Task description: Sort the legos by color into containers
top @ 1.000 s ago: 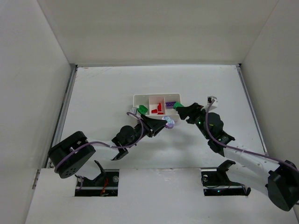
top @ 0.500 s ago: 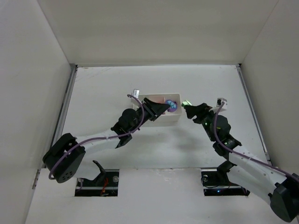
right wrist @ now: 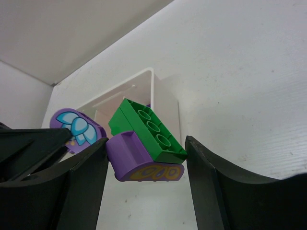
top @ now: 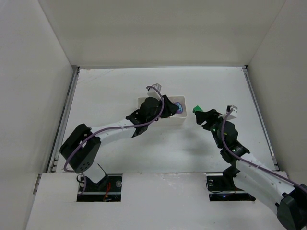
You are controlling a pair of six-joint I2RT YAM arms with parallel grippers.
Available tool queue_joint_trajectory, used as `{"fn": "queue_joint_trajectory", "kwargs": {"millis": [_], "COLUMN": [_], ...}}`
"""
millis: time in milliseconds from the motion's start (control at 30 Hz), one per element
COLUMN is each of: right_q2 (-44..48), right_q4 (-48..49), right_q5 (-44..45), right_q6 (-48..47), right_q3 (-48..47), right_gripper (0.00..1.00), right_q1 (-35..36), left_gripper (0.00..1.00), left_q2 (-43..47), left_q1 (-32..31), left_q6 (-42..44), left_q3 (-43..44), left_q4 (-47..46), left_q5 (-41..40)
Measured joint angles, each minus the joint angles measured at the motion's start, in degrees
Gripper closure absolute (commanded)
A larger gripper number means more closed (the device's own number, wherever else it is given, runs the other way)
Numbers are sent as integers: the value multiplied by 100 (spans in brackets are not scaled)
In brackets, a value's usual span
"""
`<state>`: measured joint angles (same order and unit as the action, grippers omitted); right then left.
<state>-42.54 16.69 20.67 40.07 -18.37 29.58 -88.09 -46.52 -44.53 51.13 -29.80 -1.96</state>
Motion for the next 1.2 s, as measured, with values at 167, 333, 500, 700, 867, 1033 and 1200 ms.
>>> {"fn": "queue_joint_trajectory", "kwargs": {"millis": [167, 333, 500, 700, 867, 1033, 1200], "right_q2": [0, 22, 20, 17, 13, -59, -81], "right_q4": [-59, -81, -85, -83, -81, 52, 70], "right_q5": [83, 103, 103, 101, 0, -404, -844], "right_q6": [0, 0, 0, -2, -4, 2, 118], "right_q3": [55, 55, 55, 55, 55, 55, 48], "right_gripper": [45, 45, 45, 45, 45, 45, 45], "right_q1": [-26, -26, -26, -24, 0, 44, 50], "left_gripper": [90, 89, 82, 58, 51, 46, 42], "left_q2": [-608, -1082, -1231, -1276, -1150, -236, 678], "left_q1": [-2, -2, 0, -2, -7, -24, -35], "left_q6": [291, 509, 603, 686, 643, 339, -262], "left_q3": [492, 896, 1021, 1058, 1021, 492, -160], "left_q4": [378, 566, 667, 693, 693, 645, 251], "left_q5": [-48, -127, -208, -304, -306, -291, -236]}}
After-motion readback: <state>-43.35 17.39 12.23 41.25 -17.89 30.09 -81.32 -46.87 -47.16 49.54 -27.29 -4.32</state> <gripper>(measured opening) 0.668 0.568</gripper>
